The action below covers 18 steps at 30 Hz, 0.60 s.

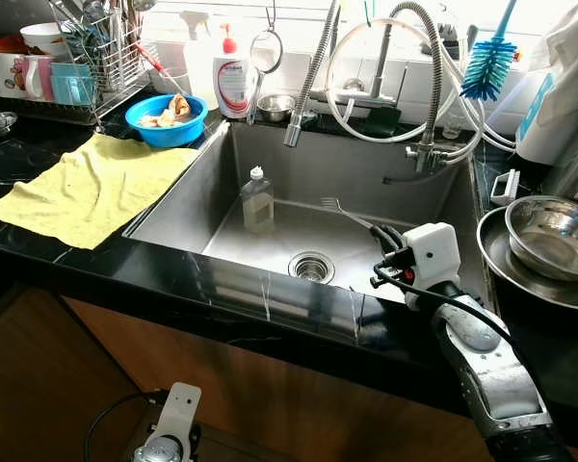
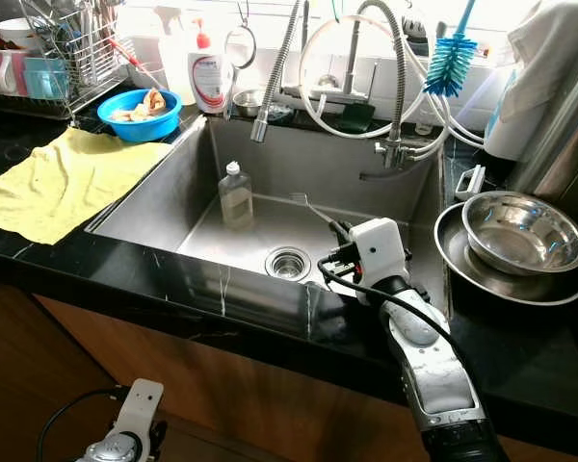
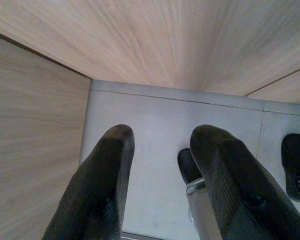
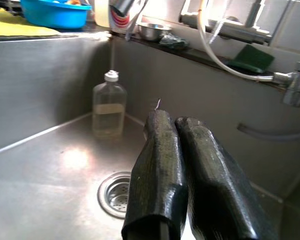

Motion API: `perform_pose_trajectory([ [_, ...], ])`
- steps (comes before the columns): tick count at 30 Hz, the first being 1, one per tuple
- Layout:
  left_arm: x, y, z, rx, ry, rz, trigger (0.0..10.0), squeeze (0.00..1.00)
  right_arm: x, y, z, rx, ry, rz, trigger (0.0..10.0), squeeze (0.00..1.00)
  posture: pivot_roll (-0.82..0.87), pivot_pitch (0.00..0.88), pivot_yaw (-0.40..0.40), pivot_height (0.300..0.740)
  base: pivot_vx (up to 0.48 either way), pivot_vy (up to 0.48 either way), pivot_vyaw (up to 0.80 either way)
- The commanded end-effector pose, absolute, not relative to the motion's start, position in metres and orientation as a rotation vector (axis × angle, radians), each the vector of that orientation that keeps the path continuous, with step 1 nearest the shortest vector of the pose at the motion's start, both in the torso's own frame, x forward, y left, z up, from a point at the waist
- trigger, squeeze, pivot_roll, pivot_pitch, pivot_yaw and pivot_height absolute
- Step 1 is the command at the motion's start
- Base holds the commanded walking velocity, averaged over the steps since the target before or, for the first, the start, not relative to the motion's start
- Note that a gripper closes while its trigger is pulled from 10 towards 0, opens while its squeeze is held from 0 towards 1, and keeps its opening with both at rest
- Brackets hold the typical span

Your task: Kitchen organization

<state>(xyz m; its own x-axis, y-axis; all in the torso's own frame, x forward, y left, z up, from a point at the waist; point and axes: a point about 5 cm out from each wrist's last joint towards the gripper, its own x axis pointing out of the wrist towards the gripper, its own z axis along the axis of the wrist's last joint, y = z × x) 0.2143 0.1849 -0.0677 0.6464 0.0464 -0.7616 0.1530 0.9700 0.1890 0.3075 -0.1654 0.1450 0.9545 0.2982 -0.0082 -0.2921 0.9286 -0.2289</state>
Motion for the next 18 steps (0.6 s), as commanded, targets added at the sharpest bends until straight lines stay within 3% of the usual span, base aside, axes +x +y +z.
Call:
perform_pose_trajectory([
  [1,0.213,0.185,-0.069,0.260,0.879,-0.067,10.0,0.00,0.313,-0.172,0.153,-0.235,-0.051,0.264,10.0,0.00,-0.13,0.000,0.014,0.740,0.000,0.000,0.00],
  [8,0.214,0.185,-0.068,0.260,0.877,-0.072,10.0,0.00,0.321,-0.184,0.155,-0.211,-0.042,0.174,10.0,0.00,-0.13,0.000,0.014,0.740,0.000,0.000,0.00],
  [18,0.216,0.186,-0.067,0.265,0.871,-0.078,10.0,0.00,0.322,-0.180,0.149,-0.187,-0.031,0.173,10.0,0.00,-0.12,0.000,0.017,0.740,0.000,0.000,0.00],
])
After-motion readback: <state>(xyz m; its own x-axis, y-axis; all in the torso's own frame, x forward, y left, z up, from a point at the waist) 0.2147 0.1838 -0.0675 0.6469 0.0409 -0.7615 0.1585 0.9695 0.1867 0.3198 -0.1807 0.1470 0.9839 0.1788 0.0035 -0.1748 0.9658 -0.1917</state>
